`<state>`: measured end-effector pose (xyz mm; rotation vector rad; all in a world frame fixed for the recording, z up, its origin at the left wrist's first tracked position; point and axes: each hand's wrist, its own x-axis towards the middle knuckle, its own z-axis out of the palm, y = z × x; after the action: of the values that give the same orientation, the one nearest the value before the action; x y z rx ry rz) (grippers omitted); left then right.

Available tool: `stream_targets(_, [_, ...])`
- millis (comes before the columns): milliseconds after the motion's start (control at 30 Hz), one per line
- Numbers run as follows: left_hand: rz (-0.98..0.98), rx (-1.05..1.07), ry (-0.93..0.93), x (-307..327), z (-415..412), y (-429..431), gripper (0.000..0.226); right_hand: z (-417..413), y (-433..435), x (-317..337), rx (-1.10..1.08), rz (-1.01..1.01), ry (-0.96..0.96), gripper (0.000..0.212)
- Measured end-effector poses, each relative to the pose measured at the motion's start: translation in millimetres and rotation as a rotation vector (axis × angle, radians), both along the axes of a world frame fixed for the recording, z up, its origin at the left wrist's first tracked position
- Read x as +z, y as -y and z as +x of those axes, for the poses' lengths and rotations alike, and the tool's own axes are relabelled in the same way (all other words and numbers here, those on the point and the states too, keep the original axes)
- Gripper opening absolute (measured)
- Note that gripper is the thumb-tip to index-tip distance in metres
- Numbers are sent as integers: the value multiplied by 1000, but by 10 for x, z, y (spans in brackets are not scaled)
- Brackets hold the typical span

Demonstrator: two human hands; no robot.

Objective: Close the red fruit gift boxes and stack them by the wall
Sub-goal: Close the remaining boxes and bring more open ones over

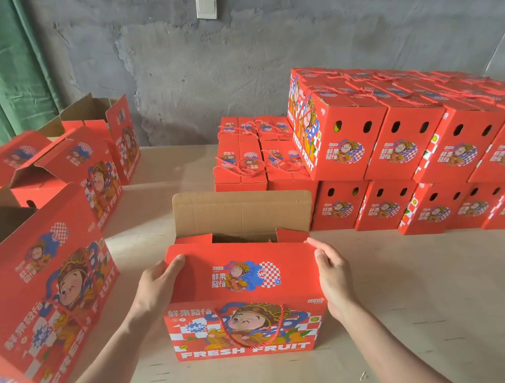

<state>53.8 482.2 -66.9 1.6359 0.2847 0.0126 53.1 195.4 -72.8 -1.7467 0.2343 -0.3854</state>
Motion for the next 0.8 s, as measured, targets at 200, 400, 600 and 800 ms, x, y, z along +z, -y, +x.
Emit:
stream_targets(200, [42, -4, 91, -53, -189, -112, 30, -106, -78, 31, 53, -341, 39, 30])
stream_targets(400, [634, -38, 257, -37, -139, -53, 39, -94, 18, 120, 267, -1028, -18, 52])
stream_targets(600, [1116, -175, 287, -7, -73, -49, 44, -81, -77, 102, 534, -1217, -138, 64])
stream_targets(800, [1324, -300, 262, 61, -52, 185, 51, -47, -205, 147, 607, -1252, -116, 124])
